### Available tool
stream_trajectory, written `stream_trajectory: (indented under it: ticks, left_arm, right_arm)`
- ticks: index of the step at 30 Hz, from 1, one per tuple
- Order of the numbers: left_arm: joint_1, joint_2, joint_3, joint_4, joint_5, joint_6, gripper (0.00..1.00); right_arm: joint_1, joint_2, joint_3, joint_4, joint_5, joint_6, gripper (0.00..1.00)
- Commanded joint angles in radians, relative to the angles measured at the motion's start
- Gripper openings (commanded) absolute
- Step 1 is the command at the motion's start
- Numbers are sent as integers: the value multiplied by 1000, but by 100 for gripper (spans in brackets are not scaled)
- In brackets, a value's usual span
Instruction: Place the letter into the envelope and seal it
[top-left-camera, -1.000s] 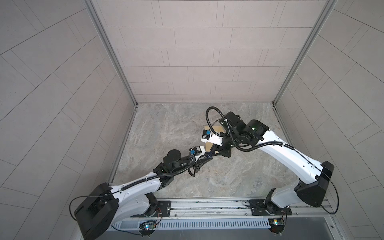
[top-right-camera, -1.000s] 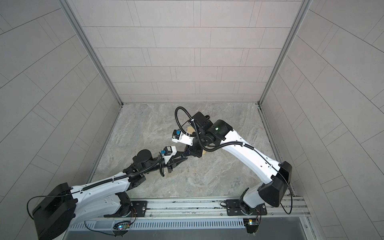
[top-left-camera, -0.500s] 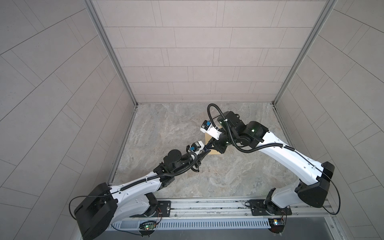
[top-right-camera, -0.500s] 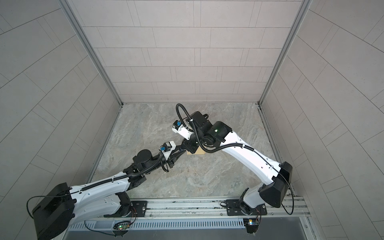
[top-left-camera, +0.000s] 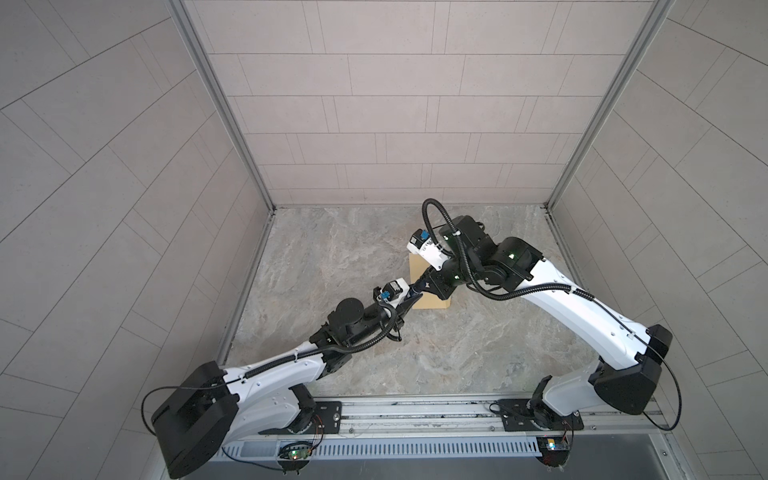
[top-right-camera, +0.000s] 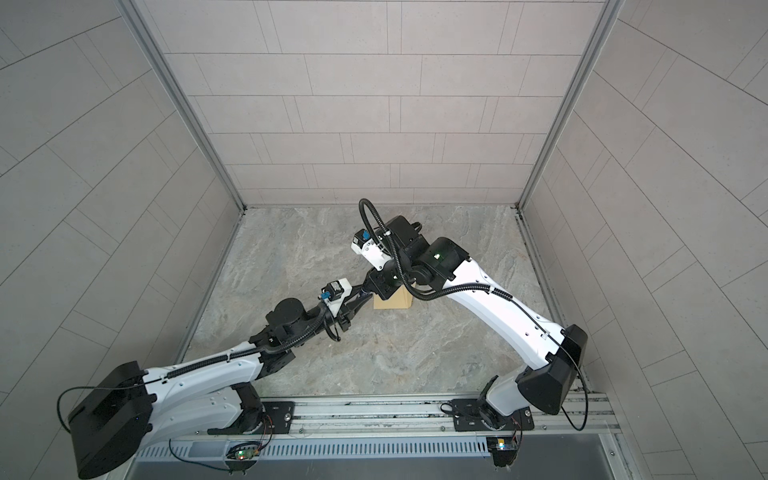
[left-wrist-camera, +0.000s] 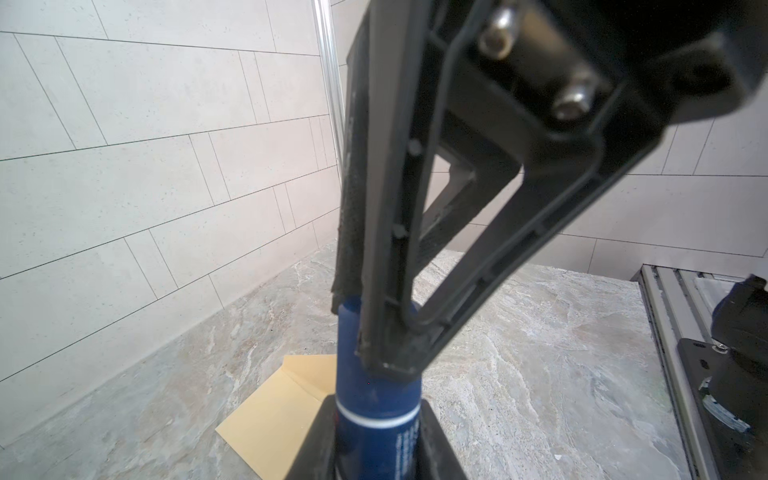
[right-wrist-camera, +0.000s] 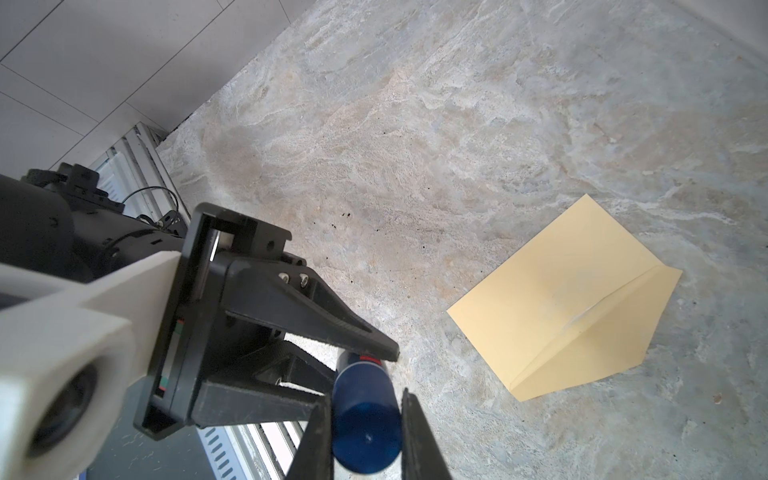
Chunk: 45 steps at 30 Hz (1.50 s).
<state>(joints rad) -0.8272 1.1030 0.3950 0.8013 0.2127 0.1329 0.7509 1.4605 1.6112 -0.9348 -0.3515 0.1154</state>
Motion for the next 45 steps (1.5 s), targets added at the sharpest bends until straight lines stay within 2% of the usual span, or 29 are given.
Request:
stream_trajectory:
  ticks: [1,18,36,45]
  left_arm:
    - [2,45,-42,-180,27,28,0]
    - [3,52,-49,-231,35,34,0]
    - [3,59,-64,-249,-2,51,0]
    - [3,65,-66,-244,-16,60,0]
  right_arm:
    - [-47,-63,82,71,34,-9,0]
    - [-60,-80,106,20,-31,-145,0]
    - [-128,-103,136,-2,-110,-90,0]
    - [-191,-87,124,7,-213,-14,0]
